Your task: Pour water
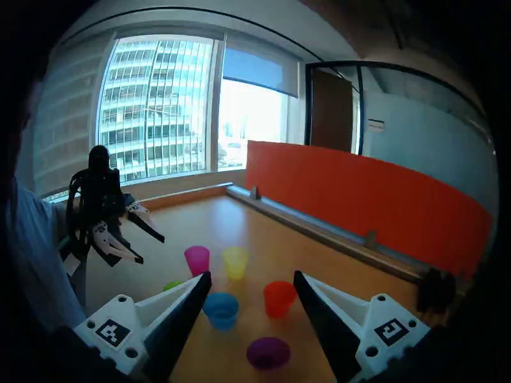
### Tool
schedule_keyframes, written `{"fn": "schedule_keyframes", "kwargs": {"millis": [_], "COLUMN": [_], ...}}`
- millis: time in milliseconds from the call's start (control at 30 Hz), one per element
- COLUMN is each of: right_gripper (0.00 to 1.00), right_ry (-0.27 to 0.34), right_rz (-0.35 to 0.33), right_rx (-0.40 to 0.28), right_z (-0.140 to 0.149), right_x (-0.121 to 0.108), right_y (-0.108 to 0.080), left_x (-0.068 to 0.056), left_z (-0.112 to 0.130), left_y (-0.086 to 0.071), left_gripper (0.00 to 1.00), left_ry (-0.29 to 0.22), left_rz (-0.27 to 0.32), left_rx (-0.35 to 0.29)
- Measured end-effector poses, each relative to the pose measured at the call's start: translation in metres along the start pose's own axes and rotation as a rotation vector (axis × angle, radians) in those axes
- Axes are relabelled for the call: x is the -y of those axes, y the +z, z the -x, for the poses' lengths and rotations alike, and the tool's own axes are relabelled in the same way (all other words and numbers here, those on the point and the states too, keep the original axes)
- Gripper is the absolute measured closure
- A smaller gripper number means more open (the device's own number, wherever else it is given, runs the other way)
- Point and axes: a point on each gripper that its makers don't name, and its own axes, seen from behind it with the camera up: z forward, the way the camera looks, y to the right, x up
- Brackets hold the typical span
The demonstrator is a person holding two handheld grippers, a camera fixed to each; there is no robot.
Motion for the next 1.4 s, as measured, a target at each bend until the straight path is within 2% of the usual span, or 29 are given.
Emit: {"fn": "schedule_keyframes", "kwargs": {"millis": [267, 667, 1067, 1400], "right_gripper": [0.0, 0.0, 0.0, 0.0], "right_ry": [-0.008, -0.034, -0.05, -0.067], "right_rz": [-0.008, -0.033, -0.06, -0.082], "right_rx": [0.034, 0.084, 0.118, 0.15], "right_z": [0.016, 0.038, 0.054, 0.067], "right_x": [0.0, 0.001, 0.004, 0.006], "right_y": [0.007, 0.018, 0.033, 0.045], "left_x": [-0.013, -0.021, -0.024, -0.024], "left_z": [0.028, 0.067, 0.092, 0.104], "left_y": [0.012, 0.028, 0.054, 0.071], "left_gripper": [0.03, 0.03, 0.03, 0.03], "left_ry": [0.024, 0.049, 0.042, 0.034], "left_rz": [0.026, 0.044, 0.069, 0.085], "left_rx": [0.052, 0.139, 0.207, 0.231]}}
